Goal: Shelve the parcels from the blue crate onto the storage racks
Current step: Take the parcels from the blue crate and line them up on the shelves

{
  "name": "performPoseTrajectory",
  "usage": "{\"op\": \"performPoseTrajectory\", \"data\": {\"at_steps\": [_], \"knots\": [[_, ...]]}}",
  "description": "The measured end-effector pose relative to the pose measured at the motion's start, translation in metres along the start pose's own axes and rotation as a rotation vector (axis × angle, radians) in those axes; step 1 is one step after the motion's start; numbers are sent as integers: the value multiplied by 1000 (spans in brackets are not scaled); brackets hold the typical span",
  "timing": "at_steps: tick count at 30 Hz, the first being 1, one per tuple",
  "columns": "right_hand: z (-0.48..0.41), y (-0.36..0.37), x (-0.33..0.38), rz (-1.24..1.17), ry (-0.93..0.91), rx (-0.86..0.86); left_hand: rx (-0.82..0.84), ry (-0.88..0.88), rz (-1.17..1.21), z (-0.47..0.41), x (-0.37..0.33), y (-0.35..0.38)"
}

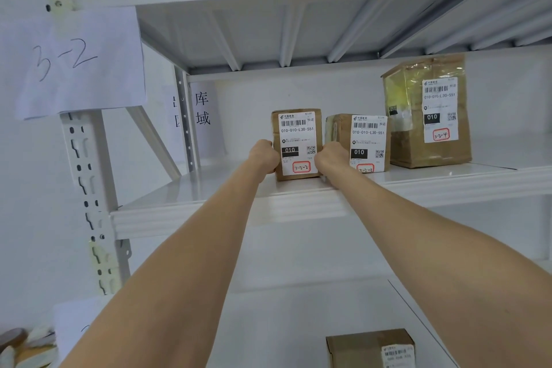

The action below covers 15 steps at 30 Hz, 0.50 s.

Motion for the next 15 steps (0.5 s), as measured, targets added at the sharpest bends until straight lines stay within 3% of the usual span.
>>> {"op": "performPoseTrajectory", "data": {"at_steps": [15], "knots": [[50, -19, 17, 34, -16, -37, -63, 30, -46, 41, -10, -17]]}}
Point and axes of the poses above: each hand's wrist, its own z-axis away from the middle knuckle, its own y-axis out of the palm, x = y × z, the point moved 2 cm from there along -z, towards the middle knuckle, and after that the axes turned 4 degrees about x, right-handed, at the moved point
